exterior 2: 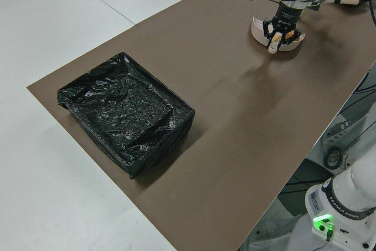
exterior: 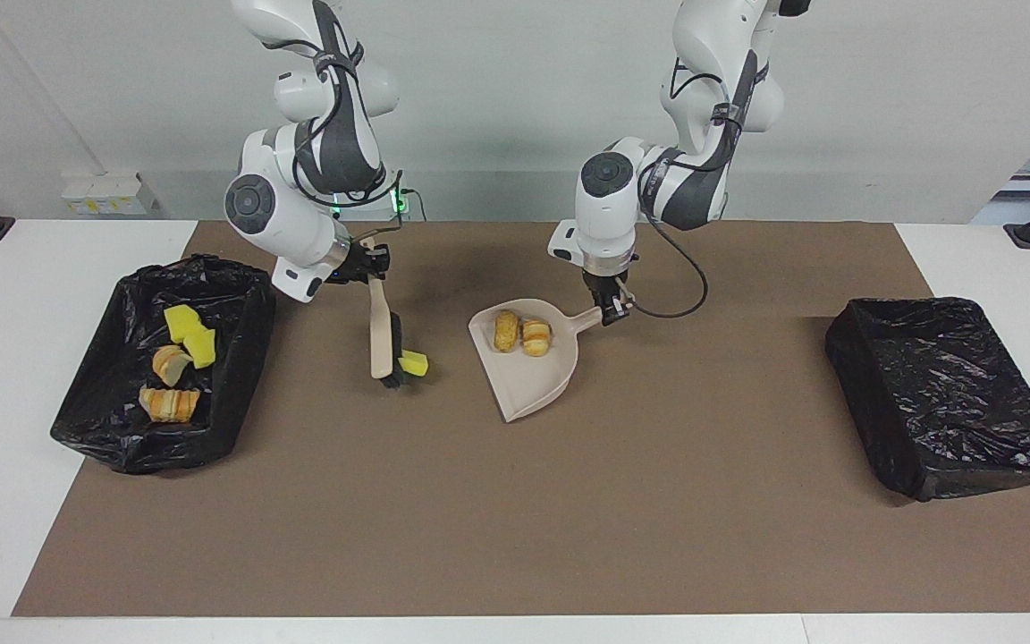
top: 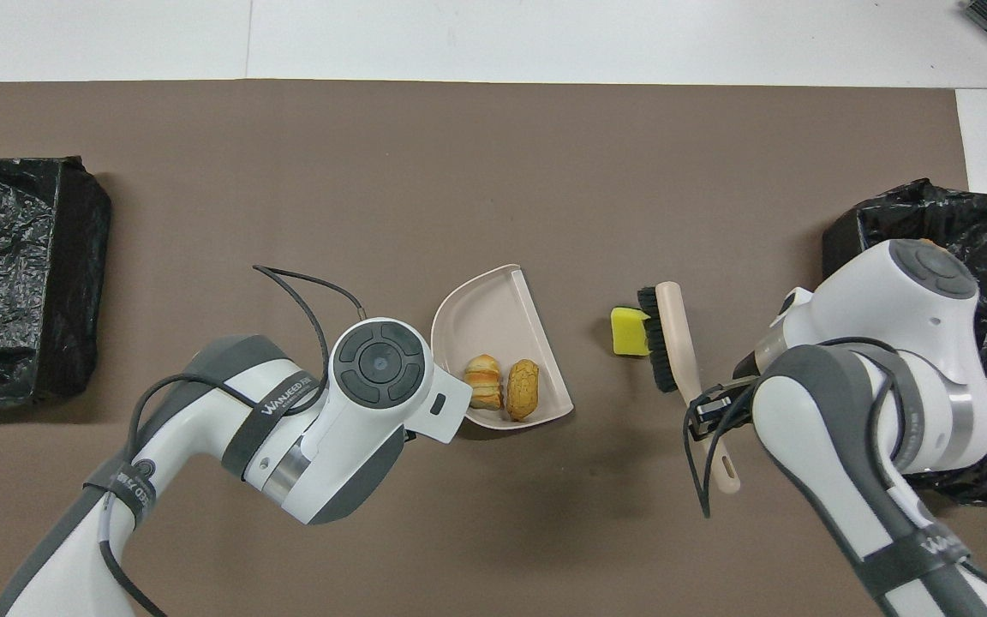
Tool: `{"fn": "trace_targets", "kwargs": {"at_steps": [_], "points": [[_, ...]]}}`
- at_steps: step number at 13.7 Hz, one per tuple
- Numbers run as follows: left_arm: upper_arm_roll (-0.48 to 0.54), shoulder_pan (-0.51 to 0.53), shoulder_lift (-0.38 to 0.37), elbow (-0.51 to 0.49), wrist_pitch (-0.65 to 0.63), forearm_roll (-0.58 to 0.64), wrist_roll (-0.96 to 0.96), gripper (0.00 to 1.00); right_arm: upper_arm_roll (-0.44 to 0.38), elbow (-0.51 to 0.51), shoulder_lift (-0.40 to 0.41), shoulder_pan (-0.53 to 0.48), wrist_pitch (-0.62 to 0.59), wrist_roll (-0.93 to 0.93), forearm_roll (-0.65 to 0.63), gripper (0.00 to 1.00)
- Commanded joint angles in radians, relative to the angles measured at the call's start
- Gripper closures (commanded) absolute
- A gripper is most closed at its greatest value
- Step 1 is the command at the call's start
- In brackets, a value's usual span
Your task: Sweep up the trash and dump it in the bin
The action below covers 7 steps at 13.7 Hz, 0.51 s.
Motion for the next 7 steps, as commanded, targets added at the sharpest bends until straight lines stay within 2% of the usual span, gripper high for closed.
{"fn": "trace_targets", "kwargs": {"at_steps": [1, 4, 7], "points": [[0.002, 0.001, -0.014, -0.024, 0.033, 0.018, -0.010, 1.00, 0.005, -0.010, -0.014, 0.086, 0.084, 0.112, 0.064, 1.00], [0.000, -0.003, -0.016, -0.024, 0.024, 0.018, -0.012, 1.00, 0.007, -0.007, -0.009, 0.167, 0.180, 0.244, 0.136, 1.00], [0.000, 0.000, -0.013, -0.022, 0.029, 0.013, -0.012, 1.00, 0.008, 0.027, 0.044, 0.272, 0.302, 0.434, 0.247, 1.00]]}}
